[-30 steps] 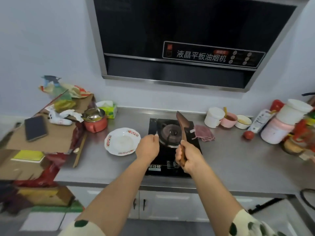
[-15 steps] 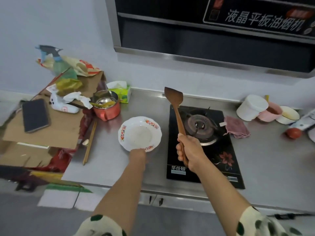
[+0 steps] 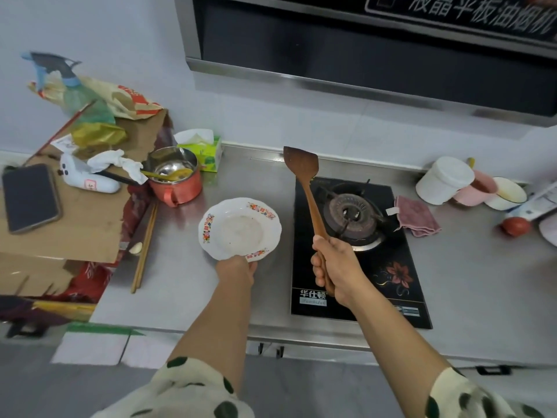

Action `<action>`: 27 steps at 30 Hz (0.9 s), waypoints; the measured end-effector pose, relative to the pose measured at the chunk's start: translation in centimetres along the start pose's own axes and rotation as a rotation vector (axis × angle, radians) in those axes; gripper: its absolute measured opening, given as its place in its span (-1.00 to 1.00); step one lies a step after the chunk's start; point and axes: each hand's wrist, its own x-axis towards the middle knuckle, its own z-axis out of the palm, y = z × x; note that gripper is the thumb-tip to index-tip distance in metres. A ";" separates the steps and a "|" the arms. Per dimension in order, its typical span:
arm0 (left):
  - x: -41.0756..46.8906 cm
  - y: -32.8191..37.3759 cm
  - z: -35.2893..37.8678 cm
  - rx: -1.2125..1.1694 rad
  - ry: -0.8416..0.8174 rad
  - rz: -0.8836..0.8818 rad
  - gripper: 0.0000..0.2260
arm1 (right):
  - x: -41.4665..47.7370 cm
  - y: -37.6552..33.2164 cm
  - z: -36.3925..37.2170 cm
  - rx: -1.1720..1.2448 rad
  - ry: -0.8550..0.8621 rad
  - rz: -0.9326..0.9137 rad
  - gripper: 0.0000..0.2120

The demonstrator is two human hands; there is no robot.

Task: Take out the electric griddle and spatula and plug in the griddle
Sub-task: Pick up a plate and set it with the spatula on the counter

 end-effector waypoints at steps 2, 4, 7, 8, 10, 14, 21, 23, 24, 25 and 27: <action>-0.4 0.2 0.5 0.007 -0.024 0.036 -0.55 | -0.4 -0.1 -0.3 -0.002 0.003 -0.005 -0.84; -1.1 0.4 0.9 0.010 -0.055 0.106 -0.48 | -0.9 -0.4 -0.7 0.001 0.002 -0.018 -0.85; -2.5 0.6 1.0 0.019 -0.084 0.160 -0.46 | -1.9 -1.0 -1.3 0.024 0.006 -0.045 -0.85; -3.0 0.6 0.9 0.038 -0.089 0.172 -0.47 | -2.3 -1.3 -1.6 0.026 0.012 -0.053 -0.85; -4.5 0.6 0.7 0.089 -0.112 0.199 -0.47 | -3.5 -2.1 -2.3 0.035 0.022 -0.076 -0.84; -8.2 0.5 1.6 0.167 -0.216 0.284 -0.51 | -5.6 -3.6 -4.1 0.097 0.037 -0.122 -0.84; -14.3 -2.7 4.8 0.379 -0.347 0.330 -0.61 | -10.2 -5.5 -9.5 0.186 0.148 -0.222 -0.80; -15.7 -4.6 6.0 0.432 -0.400 0.320 -0.62 | -11.5 -5.7 -11.7 0.215 0.195 -0.246 -0.82; -16.3 -5.9 6.7 0.466 -0.428 0.319 -0.62 | -12.3 -5.8 -12.9 0.223 0.224 -0.260 -0.82; -17.1 -7.4 7.5 0.493 -0.453 0.315 -0.63 | -12.9 -5.9 -14.4 0.228 0.257 -0.272 -0.82; -18.3 -9.8 8.8 0.514 -0.505 0.304 -0.62 | -13.8 -6.0 -16.6 0.229 0.311 -0.285 -0.81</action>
